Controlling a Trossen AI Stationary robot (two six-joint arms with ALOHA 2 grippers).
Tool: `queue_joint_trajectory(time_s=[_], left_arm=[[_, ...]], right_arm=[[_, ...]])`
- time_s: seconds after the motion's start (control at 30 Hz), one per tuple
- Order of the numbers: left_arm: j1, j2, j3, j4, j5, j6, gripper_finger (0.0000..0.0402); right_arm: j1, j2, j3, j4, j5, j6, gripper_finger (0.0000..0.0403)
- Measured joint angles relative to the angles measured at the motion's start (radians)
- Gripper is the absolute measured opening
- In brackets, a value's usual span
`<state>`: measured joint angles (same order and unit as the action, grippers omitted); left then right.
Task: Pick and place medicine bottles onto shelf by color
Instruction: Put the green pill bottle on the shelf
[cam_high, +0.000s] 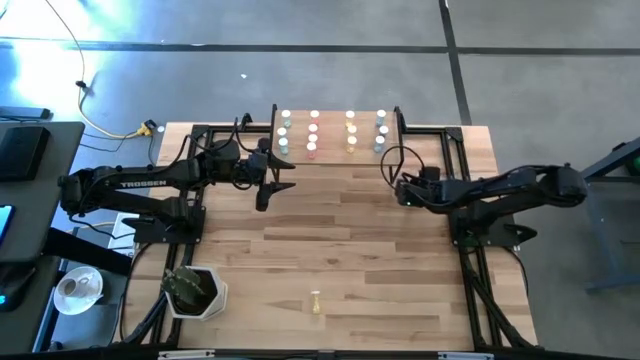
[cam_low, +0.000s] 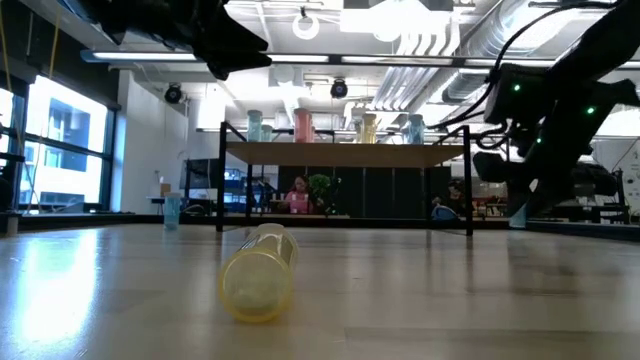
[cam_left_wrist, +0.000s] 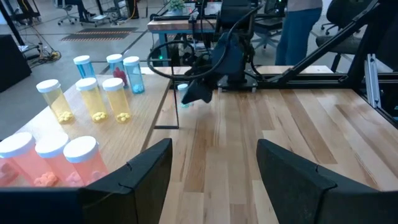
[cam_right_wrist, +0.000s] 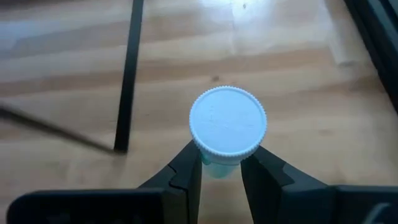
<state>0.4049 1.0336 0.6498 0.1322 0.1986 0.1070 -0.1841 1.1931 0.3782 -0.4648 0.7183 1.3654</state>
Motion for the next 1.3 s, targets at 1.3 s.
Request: queue_joint_trajectory(time_s=[1.3], left_arm=[[-0.002,0.000,0.181,-0.401,0.003,-0.122,0.0225]], right_arm=[[0.334,0.062,0.274,0.547,-0.428,-0.644,0.0083]])
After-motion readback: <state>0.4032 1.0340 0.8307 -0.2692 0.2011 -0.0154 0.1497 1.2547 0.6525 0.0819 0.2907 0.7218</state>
